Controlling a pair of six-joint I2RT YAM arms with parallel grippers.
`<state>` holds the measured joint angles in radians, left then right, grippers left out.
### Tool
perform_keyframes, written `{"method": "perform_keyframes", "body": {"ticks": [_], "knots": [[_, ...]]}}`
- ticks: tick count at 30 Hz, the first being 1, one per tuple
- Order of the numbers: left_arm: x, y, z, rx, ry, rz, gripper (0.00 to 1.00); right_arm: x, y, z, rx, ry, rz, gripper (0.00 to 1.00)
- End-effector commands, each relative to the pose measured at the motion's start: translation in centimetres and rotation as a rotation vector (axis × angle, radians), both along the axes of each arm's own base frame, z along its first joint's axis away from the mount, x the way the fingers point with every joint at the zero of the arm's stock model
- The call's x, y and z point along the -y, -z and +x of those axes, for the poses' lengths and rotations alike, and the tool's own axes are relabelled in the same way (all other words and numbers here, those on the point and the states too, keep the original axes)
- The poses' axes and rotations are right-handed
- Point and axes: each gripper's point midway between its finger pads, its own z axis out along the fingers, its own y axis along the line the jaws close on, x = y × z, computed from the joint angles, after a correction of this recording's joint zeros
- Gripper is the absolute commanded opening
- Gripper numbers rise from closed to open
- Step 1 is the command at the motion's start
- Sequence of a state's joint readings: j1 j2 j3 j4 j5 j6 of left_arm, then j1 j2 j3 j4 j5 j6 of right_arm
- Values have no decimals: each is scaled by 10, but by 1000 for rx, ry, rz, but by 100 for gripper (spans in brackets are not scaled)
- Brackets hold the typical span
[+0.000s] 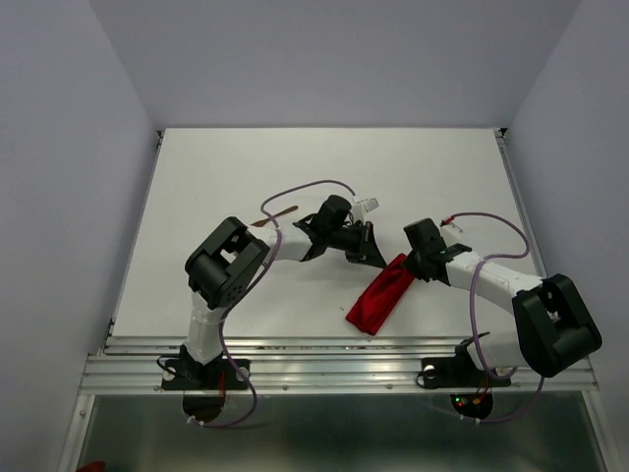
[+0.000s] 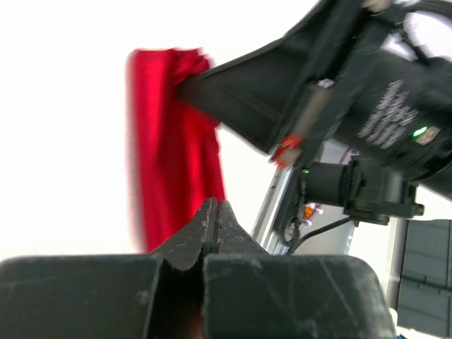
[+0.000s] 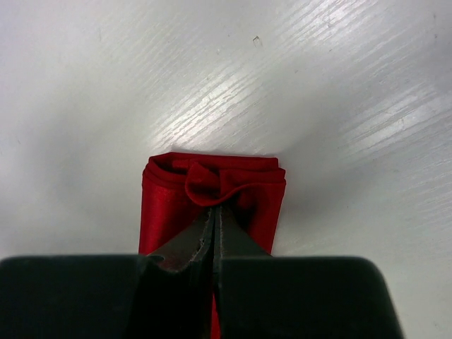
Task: Fold the napkin into a case and place the utensils inside
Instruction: Stuff the top corner of the smaller-rectangle-folded napkin into the folded napkin.
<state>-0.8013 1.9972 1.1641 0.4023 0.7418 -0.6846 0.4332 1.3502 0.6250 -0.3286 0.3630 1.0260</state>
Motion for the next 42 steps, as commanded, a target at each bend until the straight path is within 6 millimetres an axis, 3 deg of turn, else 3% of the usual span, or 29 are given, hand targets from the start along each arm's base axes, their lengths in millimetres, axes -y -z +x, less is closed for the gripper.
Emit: {"method": "perform_keyframes", "body": {"ticks": [1, 6, 10, 13, 16, 21, 30, 36, 42], "knots": [[-18, -16, 1, 46, -16, -21, 0, 22, 15, -14, -67, 83, -70, 1], [-39, 1, -14, 18, -43, 36, 0, 26, 12, -13, -43, 137, -49, 1], [-44, 5, -16, 19, -59, 44, 0, 19, 4, -6, -9, 126, -15, 1], [-42, 9, -13, 23, -56, 50, 0, 6, -12, 0, 44, 53, 44, 9], [-37, 16, -9, 27, -49, 58, 0, -1, -29, 3, 92, -22, 64, 23], [-29, 33, -12, 2, -10, 69, 0, -7, -43, 3, 108, -112, 58, 30], [-23, 30, -16, 7, 5, 60, 0, 7, -31, -16, 63, -88, 19, 30], [-16, 31, -19, 2, 28, 55, 0, 14, -35, -18, 81, -56, 3, 30], [-4, 47, -22, -30, 67, 61, 0, 13, -29, -17, 47, -59, -6, 30]]}}
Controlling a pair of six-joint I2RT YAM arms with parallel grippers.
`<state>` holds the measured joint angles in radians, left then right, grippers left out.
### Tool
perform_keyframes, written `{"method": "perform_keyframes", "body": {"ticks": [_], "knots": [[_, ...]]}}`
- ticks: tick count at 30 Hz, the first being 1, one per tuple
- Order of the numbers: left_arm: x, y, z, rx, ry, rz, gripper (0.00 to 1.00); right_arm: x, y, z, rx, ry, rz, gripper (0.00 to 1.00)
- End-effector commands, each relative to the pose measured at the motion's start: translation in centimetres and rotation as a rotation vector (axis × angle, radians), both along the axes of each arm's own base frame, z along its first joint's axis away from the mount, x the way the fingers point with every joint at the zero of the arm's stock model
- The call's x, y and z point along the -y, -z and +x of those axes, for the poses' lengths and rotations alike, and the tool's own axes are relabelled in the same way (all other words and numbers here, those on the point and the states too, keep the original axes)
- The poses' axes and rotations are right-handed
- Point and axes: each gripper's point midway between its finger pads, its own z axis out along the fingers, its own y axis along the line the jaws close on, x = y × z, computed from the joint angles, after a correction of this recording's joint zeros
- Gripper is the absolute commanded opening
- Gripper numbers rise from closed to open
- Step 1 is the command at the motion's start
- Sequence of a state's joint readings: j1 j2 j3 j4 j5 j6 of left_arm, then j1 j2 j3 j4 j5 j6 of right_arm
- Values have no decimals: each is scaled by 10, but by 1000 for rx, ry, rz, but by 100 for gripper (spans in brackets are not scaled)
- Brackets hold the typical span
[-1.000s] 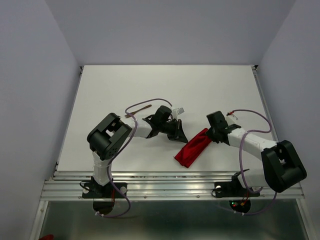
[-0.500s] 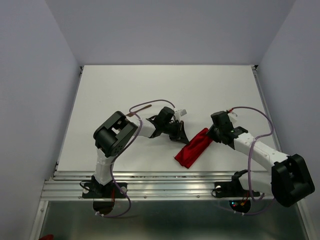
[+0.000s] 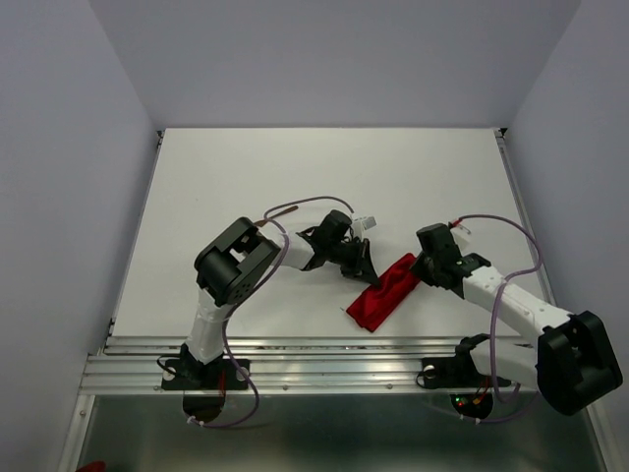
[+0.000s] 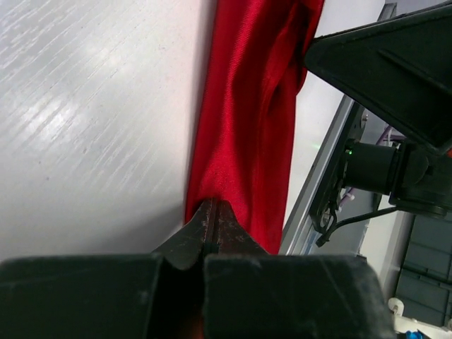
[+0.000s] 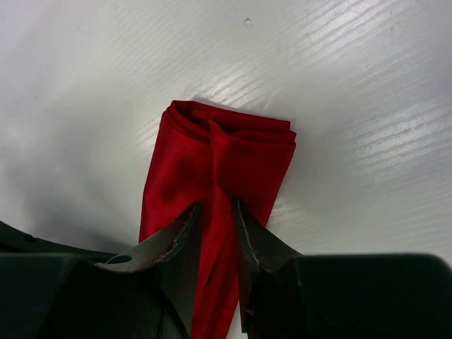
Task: Fold the napkin into a case and place the utensils inside
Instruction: Stuff the top corner of the smaller-rectangle-folded napkin into the folded napkin.
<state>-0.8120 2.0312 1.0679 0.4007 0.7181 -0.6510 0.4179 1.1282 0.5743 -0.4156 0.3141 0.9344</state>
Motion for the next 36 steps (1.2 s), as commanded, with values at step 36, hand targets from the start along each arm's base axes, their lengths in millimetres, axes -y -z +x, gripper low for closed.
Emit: {"method": "perform_keyframes", "body": {"ticks": [36], "knots": [[97, -34, 56, 139, 42, -39, 0, 25, -7, 19, -62, -71, -178, 31]]}}
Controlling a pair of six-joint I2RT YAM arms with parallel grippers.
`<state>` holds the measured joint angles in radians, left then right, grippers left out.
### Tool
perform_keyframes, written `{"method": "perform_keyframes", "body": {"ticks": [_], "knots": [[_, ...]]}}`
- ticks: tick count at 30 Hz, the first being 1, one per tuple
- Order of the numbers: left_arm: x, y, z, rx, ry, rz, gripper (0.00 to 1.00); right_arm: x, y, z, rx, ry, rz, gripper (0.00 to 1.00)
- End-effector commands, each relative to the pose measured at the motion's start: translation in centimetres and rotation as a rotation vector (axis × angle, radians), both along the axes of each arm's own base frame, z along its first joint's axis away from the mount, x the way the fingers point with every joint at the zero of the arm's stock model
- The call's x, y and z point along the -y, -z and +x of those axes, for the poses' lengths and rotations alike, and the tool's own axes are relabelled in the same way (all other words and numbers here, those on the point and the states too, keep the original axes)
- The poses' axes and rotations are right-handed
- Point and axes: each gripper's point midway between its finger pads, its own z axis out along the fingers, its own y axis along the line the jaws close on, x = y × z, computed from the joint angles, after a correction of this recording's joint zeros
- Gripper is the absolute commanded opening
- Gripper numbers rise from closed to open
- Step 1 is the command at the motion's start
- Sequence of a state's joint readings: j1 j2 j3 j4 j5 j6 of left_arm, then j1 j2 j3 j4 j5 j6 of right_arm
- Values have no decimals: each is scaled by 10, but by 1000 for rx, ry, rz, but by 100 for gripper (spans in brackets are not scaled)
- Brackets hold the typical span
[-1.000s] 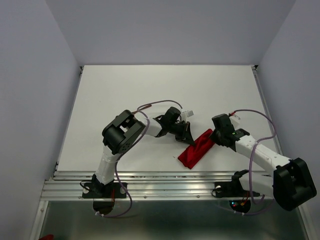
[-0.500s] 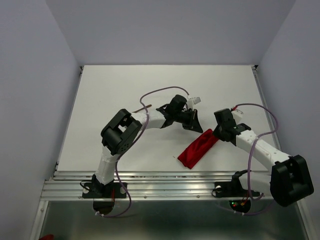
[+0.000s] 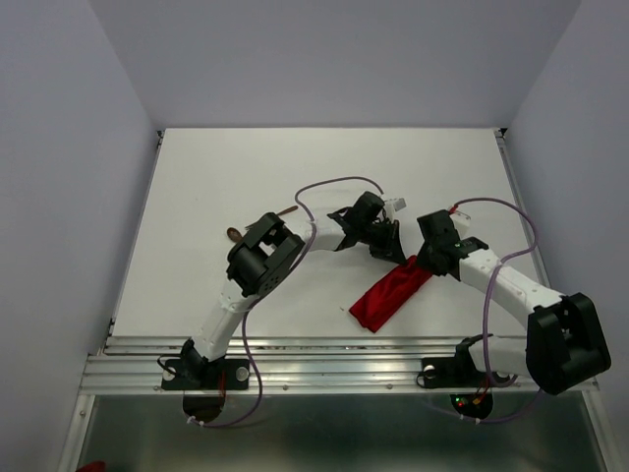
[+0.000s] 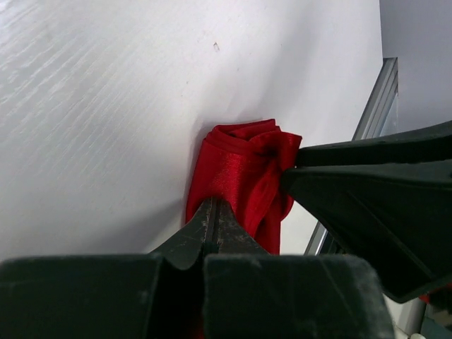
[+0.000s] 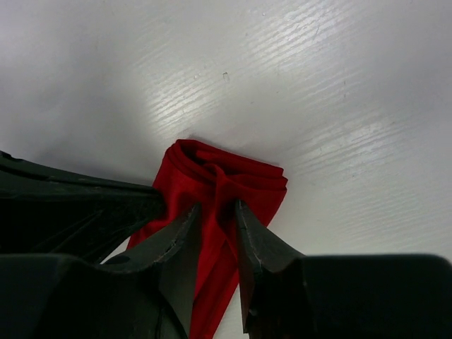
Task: Fold the napkin into a case and place the utensils inside
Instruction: Stuff the top corner of the smaller-rectangle-folded napkin into the folded napkin.
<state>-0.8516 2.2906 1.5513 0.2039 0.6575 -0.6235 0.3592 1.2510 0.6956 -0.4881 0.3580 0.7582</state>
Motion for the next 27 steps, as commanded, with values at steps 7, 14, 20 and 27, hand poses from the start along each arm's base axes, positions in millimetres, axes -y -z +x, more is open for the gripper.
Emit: {"method": "perform_keyframes", "body": {"ticks": [7, 14, 20, 27], "knots": [[23, -24, -12, 63, 69, -28, 0, 7, -4, 2, 7, 8, -36, 12], [22, -43, -13, 90, 63, -56, 0, 13, -5, -3, 4, 26, -51, 1], [22, -53, -11, 99, 57, -68, 0, 20, -18, -10, 21, 39, -67, 23], [20, -59, -9, 103, 51, -78, 0, 20, -22, -19, 25, 34, -51, 27]]}}
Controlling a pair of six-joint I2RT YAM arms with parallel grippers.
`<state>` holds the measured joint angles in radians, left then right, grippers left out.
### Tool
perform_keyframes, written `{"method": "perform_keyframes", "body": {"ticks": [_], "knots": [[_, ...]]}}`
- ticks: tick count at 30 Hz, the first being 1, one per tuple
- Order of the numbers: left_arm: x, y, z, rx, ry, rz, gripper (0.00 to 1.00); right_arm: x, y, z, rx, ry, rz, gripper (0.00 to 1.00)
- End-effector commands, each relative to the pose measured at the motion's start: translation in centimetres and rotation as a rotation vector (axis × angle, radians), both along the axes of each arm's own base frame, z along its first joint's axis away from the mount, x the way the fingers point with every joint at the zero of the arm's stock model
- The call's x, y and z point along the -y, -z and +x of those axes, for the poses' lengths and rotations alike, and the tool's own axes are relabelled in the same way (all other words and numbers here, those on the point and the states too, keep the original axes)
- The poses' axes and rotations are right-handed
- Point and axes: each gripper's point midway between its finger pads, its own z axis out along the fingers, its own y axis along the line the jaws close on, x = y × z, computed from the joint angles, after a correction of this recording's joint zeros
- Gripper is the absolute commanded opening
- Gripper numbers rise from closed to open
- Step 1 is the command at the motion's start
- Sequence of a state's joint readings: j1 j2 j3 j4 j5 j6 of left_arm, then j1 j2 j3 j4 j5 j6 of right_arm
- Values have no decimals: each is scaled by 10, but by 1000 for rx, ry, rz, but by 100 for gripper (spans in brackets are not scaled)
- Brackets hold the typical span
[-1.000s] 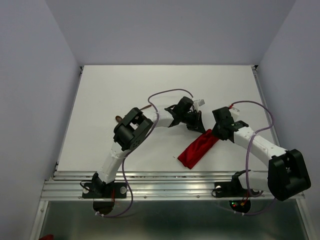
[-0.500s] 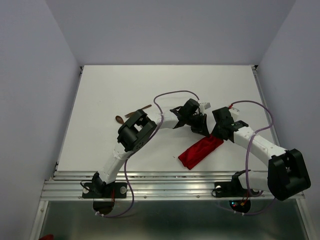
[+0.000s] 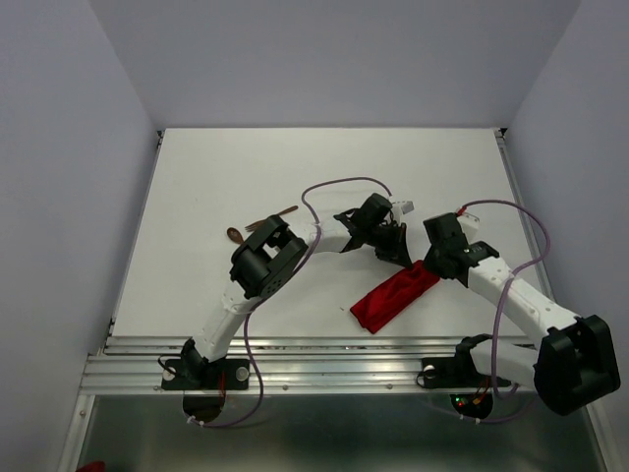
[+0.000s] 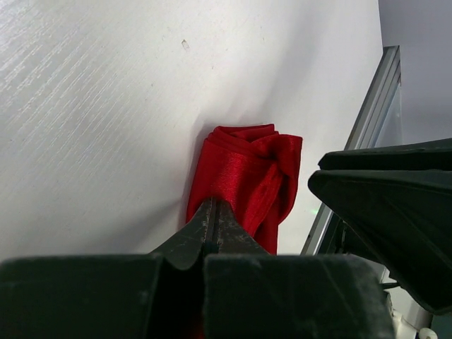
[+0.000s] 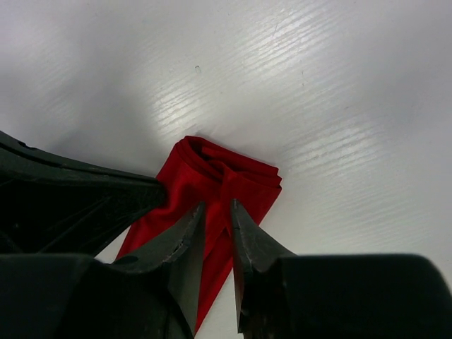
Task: Fold the napkin into a case and place the utensils inside
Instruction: Stuff the top corner of the smaller-rectangle-folded napkin into the folded napkin.
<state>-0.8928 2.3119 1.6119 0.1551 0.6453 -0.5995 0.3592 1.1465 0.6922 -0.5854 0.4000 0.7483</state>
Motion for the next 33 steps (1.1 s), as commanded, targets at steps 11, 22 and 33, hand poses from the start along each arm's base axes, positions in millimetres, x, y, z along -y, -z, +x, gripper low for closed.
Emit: {"method": "perform_keyframes", "body": {"ticks": [11, 22, 33], "knots": [[6, -88, -2, 82, 30, -174, 0, 6, 11, -8, -59, 41, -20, 35], [16, -74, -4, 30, 42, -177, 0, 10, 14, -7, -80, 69, -41, 21], [36, -65, -15, -12, 70, -203, 0, 10, 14, -8, -80, 66, -43, 1]]}}
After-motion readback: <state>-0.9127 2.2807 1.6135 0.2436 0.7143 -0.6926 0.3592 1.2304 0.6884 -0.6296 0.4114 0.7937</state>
